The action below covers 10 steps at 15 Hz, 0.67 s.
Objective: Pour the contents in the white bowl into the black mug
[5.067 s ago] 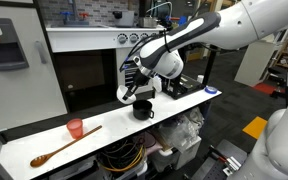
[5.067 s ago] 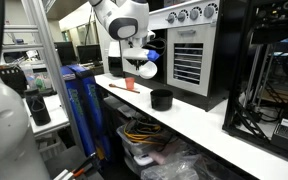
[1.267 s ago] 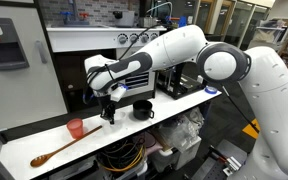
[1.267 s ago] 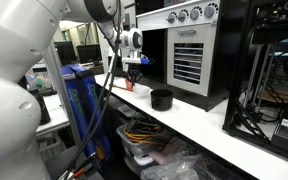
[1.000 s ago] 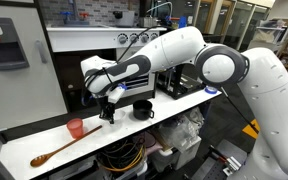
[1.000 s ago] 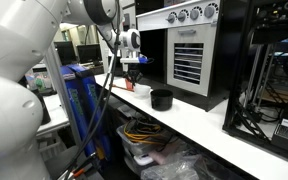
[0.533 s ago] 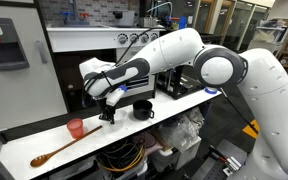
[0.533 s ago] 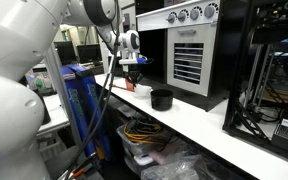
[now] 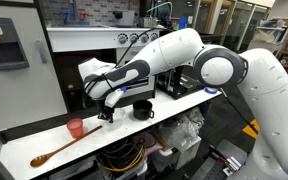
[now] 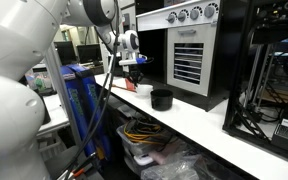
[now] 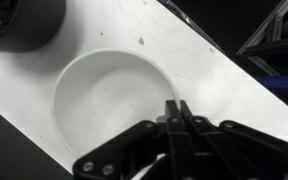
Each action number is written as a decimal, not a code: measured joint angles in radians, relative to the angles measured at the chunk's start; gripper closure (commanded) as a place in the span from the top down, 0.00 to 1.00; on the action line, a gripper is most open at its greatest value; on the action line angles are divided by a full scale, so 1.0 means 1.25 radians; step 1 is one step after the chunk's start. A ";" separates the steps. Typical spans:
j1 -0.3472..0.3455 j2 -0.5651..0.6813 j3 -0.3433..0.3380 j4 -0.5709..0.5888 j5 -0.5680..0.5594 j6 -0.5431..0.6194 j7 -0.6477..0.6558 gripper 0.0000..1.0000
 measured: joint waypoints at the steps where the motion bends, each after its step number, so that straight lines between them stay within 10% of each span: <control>1: 0.001 0.000 -0.001 -0.004 -0.003 0.014 0.005 0.01; 9: 0.002 0.000 -0.003 -0.056 -0.006 0.136 0.032 0.01; 10: 0.002 0.000 -0.003 -0.064 -0.006 0.148 0.036 0.29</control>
